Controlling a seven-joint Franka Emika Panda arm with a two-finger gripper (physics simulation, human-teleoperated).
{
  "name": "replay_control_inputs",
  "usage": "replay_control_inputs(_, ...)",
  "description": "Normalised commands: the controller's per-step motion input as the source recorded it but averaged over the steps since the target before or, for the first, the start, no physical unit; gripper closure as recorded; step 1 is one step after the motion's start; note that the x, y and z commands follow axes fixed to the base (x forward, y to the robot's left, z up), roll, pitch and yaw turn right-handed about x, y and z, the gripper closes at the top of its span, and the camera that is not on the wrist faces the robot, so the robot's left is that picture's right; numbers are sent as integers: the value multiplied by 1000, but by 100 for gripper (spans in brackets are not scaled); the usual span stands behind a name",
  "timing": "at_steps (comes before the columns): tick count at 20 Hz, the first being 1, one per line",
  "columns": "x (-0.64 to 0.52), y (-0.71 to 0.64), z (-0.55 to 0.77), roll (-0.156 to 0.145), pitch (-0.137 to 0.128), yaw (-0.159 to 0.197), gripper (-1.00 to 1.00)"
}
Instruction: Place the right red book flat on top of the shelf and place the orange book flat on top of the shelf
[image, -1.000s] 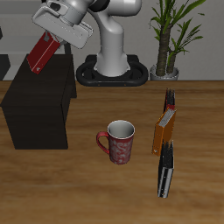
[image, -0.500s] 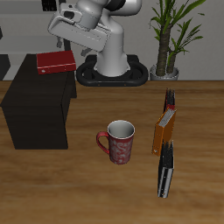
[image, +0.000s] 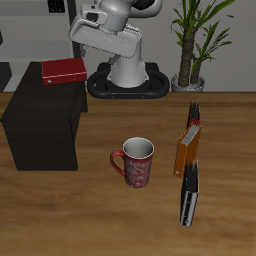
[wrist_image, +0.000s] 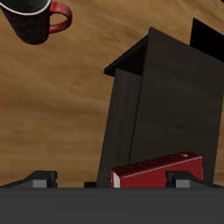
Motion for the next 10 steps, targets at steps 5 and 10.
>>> replay_control_inputs(5,413,322,-169,16,21,-22,-100)
replay_control_inputs(10,382,399,-113,53,-6,-25,-100)
